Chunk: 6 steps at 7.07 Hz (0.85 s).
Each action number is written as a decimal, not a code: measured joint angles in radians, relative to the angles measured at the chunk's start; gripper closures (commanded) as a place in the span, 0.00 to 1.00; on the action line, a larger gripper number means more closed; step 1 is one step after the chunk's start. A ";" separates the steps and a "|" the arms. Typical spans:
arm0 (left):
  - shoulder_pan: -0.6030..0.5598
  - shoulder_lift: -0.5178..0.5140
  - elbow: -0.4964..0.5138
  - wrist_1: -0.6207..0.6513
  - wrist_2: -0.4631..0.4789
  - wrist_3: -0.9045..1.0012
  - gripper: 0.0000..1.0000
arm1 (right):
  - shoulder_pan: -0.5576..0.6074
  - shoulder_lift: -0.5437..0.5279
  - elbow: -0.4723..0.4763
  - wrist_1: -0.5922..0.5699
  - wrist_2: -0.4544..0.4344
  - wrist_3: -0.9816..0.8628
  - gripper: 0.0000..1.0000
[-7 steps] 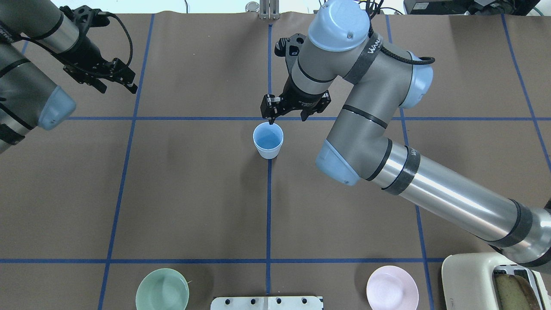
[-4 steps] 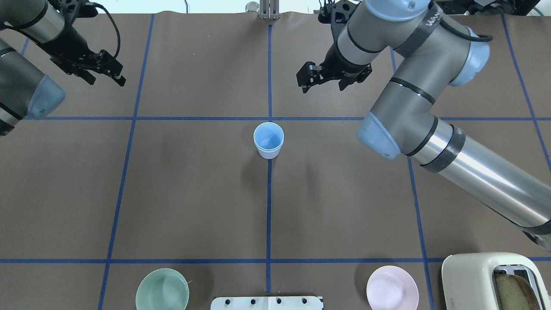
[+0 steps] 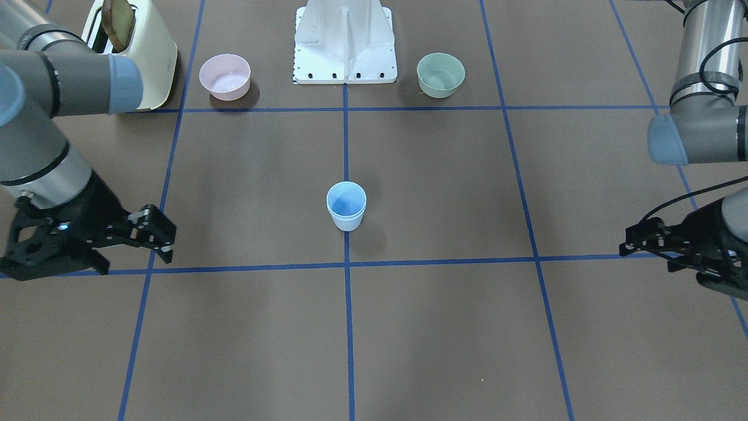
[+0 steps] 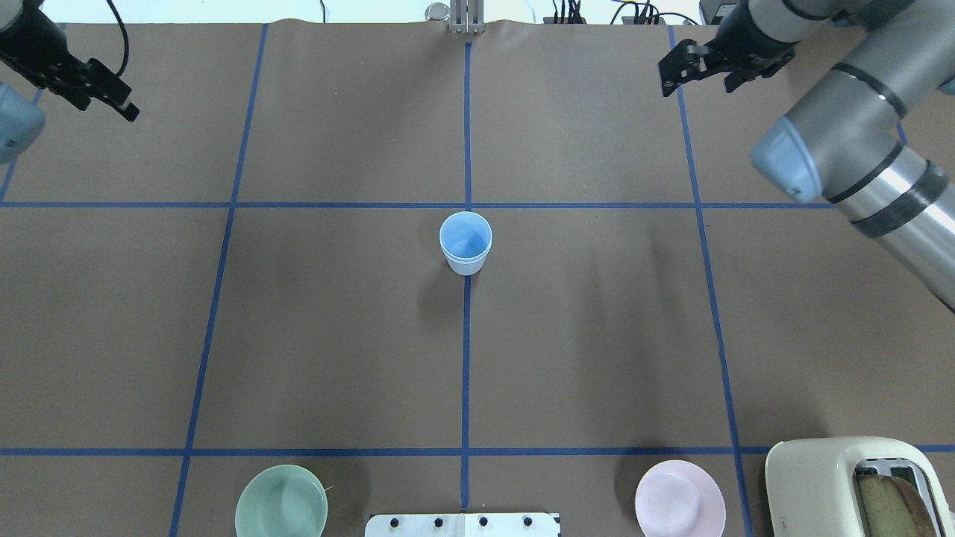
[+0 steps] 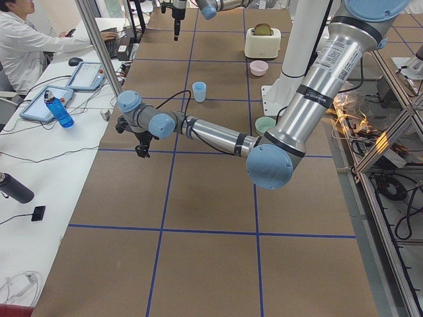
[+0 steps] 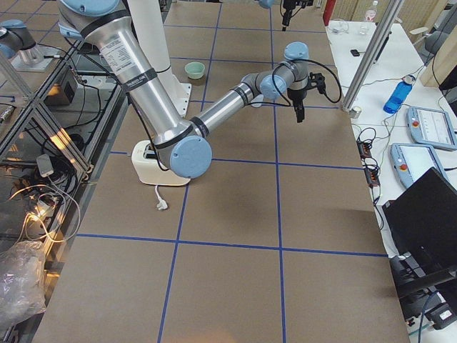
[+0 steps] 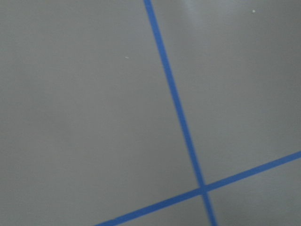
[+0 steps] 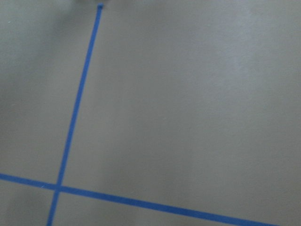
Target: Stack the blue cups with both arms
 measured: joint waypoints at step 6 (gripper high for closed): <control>-0.152 0.088 0.015 0.128 0.015 0.246 0.01 | 0.303 -0.363 -0.003 -0.010 0.109 -0.355 0.00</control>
